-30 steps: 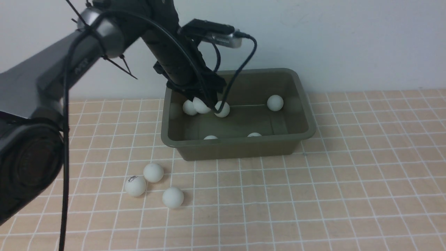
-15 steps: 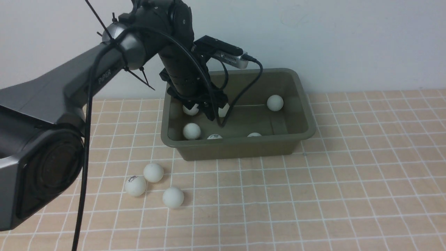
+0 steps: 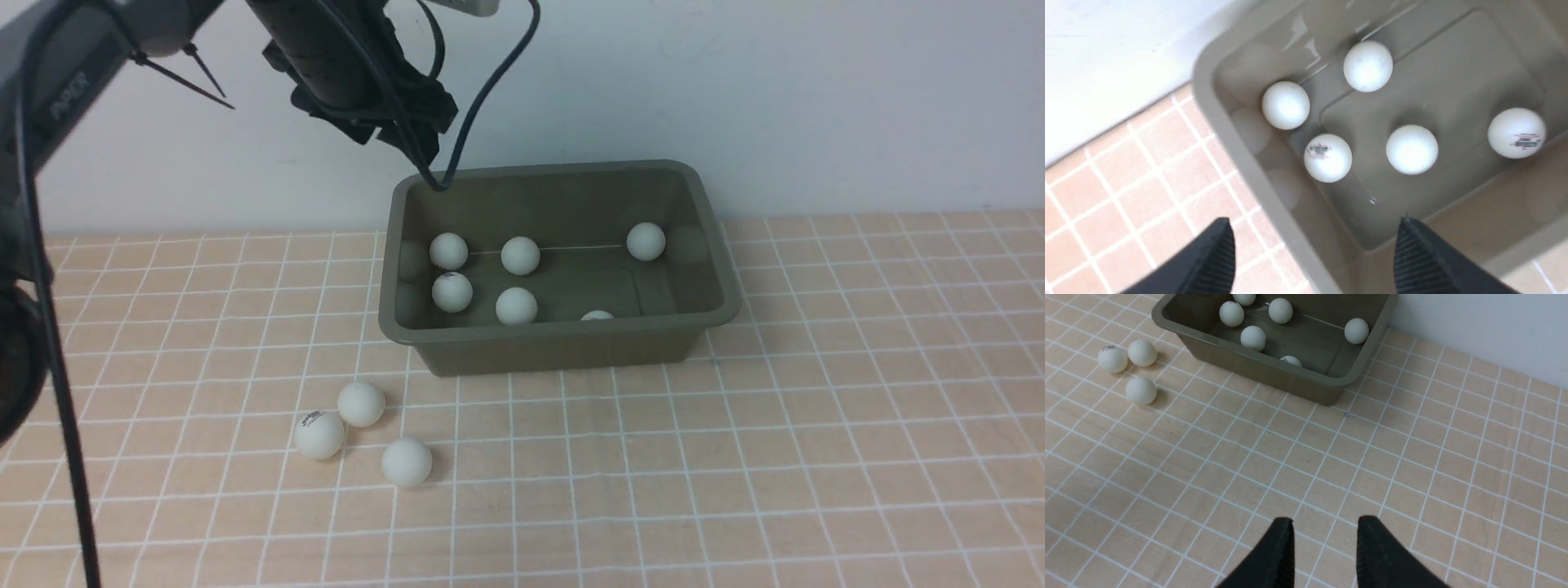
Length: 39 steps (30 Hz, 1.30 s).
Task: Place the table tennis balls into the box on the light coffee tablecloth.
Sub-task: 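Reach for and grasp a ping pong ball on the table beside the basket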
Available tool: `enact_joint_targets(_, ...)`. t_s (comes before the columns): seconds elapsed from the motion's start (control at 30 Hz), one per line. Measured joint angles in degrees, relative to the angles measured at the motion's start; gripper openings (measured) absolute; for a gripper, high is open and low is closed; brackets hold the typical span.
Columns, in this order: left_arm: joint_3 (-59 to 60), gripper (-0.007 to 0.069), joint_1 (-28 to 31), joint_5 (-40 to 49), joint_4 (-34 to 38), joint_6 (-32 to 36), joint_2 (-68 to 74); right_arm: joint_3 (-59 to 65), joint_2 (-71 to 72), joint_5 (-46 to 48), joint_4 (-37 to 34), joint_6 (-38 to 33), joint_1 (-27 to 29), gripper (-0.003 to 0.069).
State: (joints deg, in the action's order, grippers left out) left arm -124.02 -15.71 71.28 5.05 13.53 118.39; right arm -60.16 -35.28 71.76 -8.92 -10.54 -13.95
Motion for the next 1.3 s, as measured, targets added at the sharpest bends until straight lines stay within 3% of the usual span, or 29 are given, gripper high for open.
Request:
enact_joint_targets(0.4, 31.5, 0.0435, 1.2, -0.1, -0.7, -0.1, -12.6, 0.0, 0.0, 0.1, 0.0, -1.1, 0.0, 0.0211)
enact_joint_targets(0.63, 43.4, 0.0435, 1.2, -10.8, -0.8, 1.3, -12.9, 0.0, 0.0, 0.8, -0.2, -1.2, 0.0, 0.0211)
enact_joint_targets(0.87, 46.3, 0.0435, 1.2, -18.4, -0.8, 4.1, -12.4, 0.0, 0.0, 0.8, -1.4, -1.3, 0.0, 0.0211)
enact_joint_targets(1.3, 46.3, 0.0435, 1.2, -22.0, -0.6, 6.1, -7.6, 0.0, 0.0, 0.8, -2.8, -1.3, 0.0, 0.0211)
